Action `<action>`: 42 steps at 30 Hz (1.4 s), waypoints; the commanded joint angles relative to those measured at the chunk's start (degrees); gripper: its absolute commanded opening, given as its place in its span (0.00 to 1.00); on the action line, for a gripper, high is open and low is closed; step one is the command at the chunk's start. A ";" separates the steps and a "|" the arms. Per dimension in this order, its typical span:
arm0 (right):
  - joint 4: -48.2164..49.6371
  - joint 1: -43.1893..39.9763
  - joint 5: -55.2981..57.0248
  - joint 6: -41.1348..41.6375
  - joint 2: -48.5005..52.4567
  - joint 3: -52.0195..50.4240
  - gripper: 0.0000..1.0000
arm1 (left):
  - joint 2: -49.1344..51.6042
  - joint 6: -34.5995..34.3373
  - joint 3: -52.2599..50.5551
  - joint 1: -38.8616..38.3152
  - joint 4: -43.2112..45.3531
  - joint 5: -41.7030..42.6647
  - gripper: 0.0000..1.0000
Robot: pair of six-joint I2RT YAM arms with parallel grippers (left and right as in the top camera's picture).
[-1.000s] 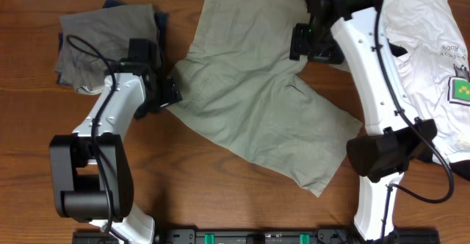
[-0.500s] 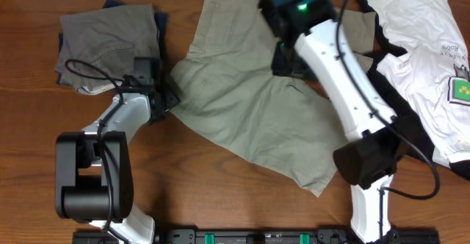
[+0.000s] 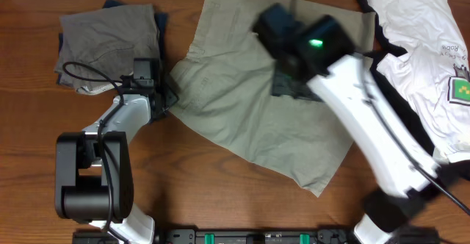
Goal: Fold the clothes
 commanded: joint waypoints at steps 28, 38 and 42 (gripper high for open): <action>32.00 -2.97 -23.87 -23.34 -12.24 -61.07 0.89 | 0.63 -0.85 -1.66 0.15 -0.44 -0.66 0.65; 35.04 -2.95 -22.23 -4.46 -12.28 -68.41 0.63 | 0.63 -0.63 -1.66 0.15 -0.46 -0.66 0.65; 31.91 -2.75 -18.58 6.71 -12.39 -68.78 0.63 | 0.63 -0.63 -1.66 0.15 -0.48 -0.66 0.65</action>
